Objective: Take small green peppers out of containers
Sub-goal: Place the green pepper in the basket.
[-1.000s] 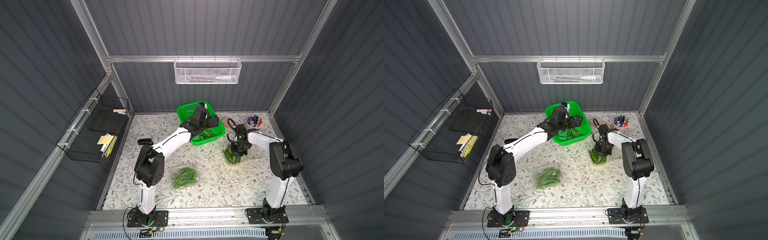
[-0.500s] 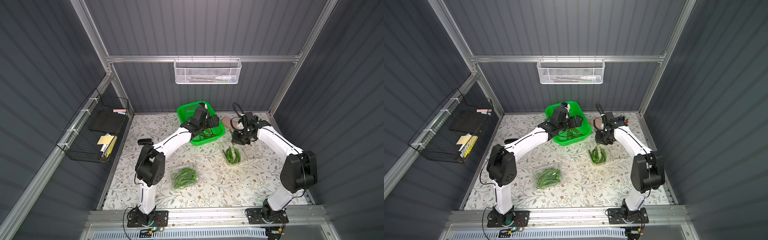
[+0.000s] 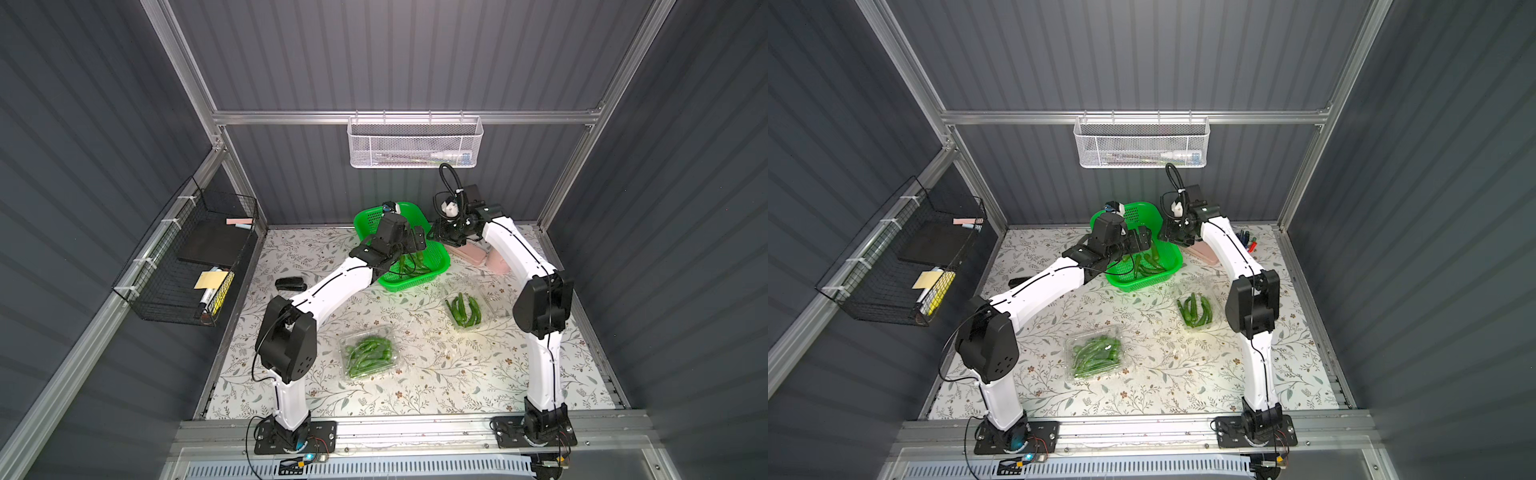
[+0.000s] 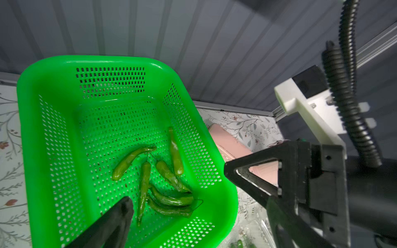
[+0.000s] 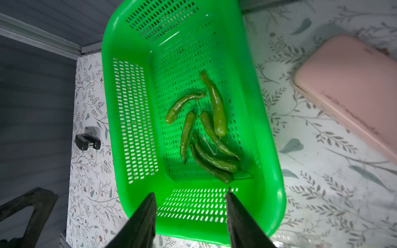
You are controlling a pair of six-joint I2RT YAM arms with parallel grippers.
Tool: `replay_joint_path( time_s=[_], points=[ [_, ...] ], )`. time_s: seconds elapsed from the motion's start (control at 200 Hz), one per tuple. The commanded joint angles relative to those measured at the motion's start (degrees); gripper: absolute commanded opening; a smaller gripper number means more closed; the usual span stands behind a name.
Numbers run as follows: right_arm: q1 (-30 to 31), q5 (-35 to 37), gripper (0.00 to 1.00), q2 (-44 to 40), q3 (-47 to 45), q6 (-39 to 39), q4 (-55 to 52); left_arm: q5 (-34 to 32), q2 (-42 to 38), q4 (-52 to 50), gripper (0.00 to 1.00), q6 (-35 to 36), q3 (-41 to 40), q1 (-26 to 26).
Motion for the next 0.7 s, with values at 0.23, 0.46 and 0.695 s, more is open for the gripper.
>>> replay_joint_path(
  time_s=[0.23,0.46,0.695],
  points=[
    [-13.4,4.7,0.52,-28.5,-35.2,6.5,8.2,9.2,15.9,-12.7,0.99,19.5,20.8,-13.7],
    [-21.7,4.0,0.49,-36.8,-44.5,4.1,5.3,14.0,25.7,-23.8,0.98,21.7,28.8,-15.8],
    [-21.9,0.6,0.42,-38.2,-46.9,3.1,4.9,11.7,33.4,-33.2,0.91,20.0,36.5,-15.8]
  ],
)
